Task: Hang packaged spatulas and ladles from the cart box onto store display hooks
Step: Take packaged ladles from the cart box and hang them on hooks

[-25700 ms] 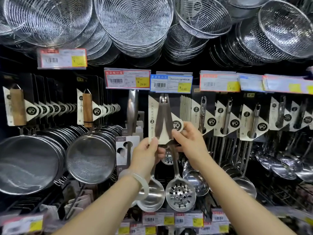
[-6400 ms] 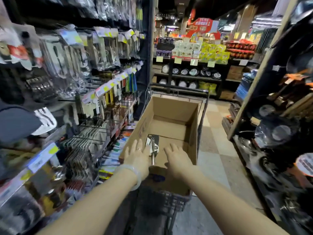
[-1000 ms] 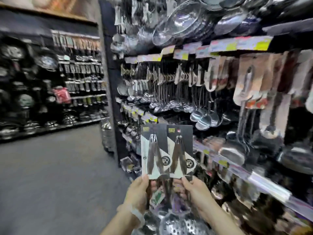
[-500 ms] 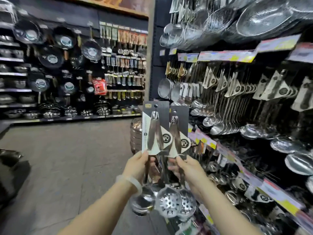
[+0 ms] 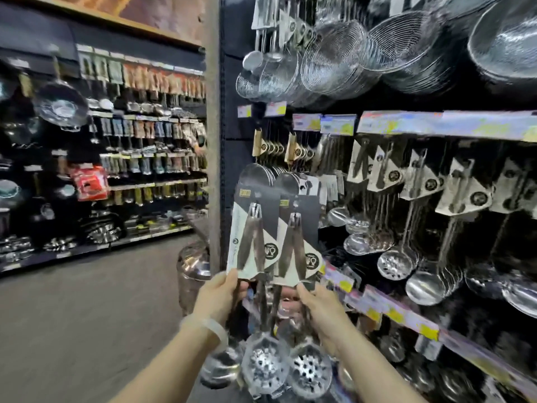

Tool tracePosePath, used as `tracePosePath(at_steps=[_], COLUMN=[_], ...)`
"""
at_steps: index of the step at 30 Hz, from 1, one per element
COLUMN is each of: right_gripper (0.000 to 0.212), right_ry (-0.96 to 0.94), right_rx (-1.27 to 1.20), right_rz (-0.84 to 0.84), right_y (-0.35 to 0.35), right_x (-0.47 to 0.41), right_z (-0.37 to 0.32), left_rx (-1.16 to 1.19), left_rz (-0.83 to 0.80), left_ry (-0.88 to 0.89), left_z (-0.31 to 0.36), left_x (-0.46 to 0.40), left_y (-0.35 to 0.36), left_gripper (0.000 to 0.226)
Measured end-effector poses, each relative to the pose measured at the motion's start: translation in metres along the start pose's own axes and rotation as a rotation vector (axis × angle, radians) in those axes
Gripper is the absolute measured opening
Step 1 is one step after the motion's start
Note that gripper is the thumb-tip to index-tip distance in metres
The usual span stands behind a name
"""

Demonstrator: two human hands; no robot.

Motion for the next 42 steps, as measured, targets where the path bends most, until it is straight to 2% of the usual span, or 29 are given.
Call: tracePosePath(at_steps=[9,16,20,26,31,36,42], right_gripper=[0.021,0.02,0.026,0.026,0.027,0.028,0.023], right_ry=[-0.11,-0.23,-0.312,-0.385,-0.336,-0.312,-0.23], right_rx=[0.06,-0.002,-0.048,0.094,0.072,-0.02,0.004], right_rz=[0.305,0.489,0.599,0.78,0.881,0.956,1.034], right_y=[-0.04,-0.07,-0.091,-0.104,-0.099,-0.092,-0.117], right_x=[-0.14,-0.218,-0.226,-0.219,-0.225,-0.234,-0.257], right_z=[-0.021,-0.074,-0.106,-0.138,-0.139,-0.135,-0.149], left_rx=[0.008,-0.009,0.032,-0.015,-0.022,-0.035,-0.034], left_rz=[-0.163,-0.334,-0.449,-0.642,-0.783,-0.846,-0.877], left_ry=[-0.045,-0.035,-0.031,-0.056,-0.148,-0.191,-0.203], left_z=[-0.022,-0.008,0.002,0.003,0.004,-0.003,-0.003], left_x=[-0.145,-0.24,-0.262,-0.28,-0.301,-0.32,-0.331], left_y=[0.06,0.109,0.145,0.186,0.204,0.208,0.204], left_gripper=[0.03,0.034,0.032,0.031,0.028,0.028,0.028])
Point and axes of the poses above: each hand's wrist, its own x-axis away from the middle knuckle, its own y-axis out of the palm, z = x × y, the point moved 3 cm from there along -x, towards the middle knuckle, and after that the axes turned 1 degree about y, right-handed, at the moved point
